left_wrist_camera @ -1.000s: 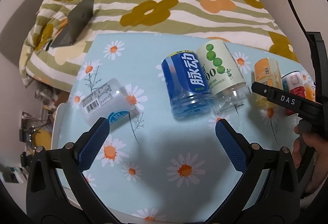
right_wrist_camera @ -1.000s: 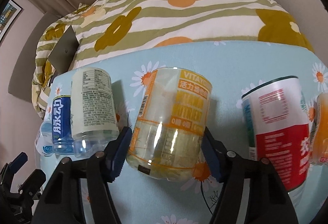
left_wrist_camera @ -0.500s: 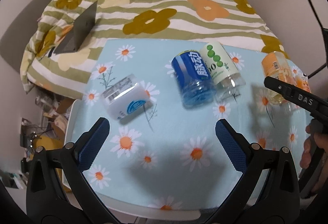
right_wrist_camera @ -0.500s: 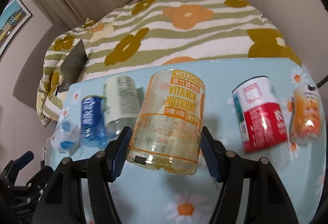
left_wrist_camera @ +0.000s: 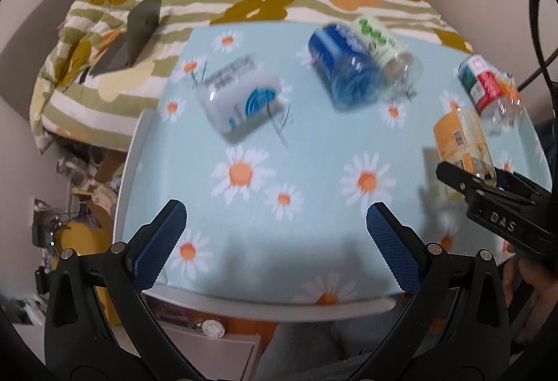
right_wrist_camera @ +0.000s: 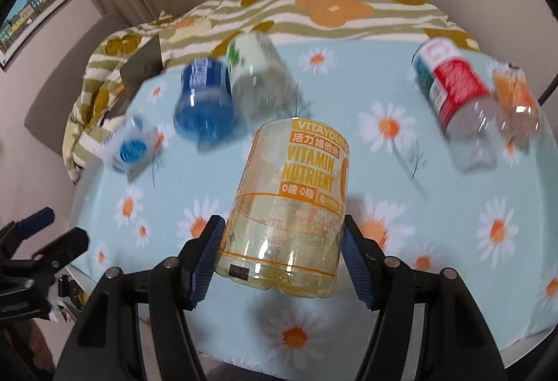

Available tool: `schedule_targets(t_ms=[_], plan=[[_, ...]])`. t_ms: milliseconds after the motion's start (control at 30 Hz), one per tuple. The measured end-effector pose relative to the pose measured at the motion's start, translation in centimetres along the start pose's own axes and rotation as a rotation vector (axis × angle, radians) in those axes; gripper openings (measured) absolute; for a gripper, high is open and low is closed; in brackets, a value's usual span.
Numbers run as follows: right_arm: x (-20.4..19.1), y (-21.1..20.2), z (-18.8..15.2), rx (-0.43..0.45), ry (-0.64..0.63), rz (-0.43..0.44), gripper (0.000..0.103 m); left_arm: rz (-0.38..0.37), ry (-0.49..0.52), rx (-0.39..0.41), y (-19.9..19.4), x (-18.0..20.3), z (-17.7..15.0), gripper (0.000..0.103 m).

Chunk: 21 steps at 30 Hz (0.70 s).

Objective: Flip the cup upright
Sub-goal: 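Lift the cup with the right gripper and rotate it toward the left gripper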

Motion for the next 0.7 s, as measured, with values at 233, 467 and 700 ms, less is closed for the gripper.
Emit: schedule_targets(t_ms=[233, 467, 700], plan=[[-0.6, 1.9, -1.7, 0.025, -0.022, -0.024, 0.061, 0.014, 0.002, -0.03, 0.3, -1.5, -2.6, 0.103], [-0.4, 2.4, -2.1, 0.035, 0.001, -0.04, 0.062, 0.017, -0.006, -0.035, 0.2, -2.4, -3.2, 0.103], [-0.4, 2.6, -2.2, 0.023, 0.02, -0.047, 0.076, 0.005, -0.007, -0.028, 0.2, -2.8, -2.9, 0.103]])
Point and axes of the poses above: each gripper's, at about its wrist camera, not at the fingertips, and y roughly the way its jaws point, x to its right, z to its top, the point moved 8 cm from there along y, roughly the way its jaws point, and after that the axes turned 9 degrees about x, right-handed, at the moved point
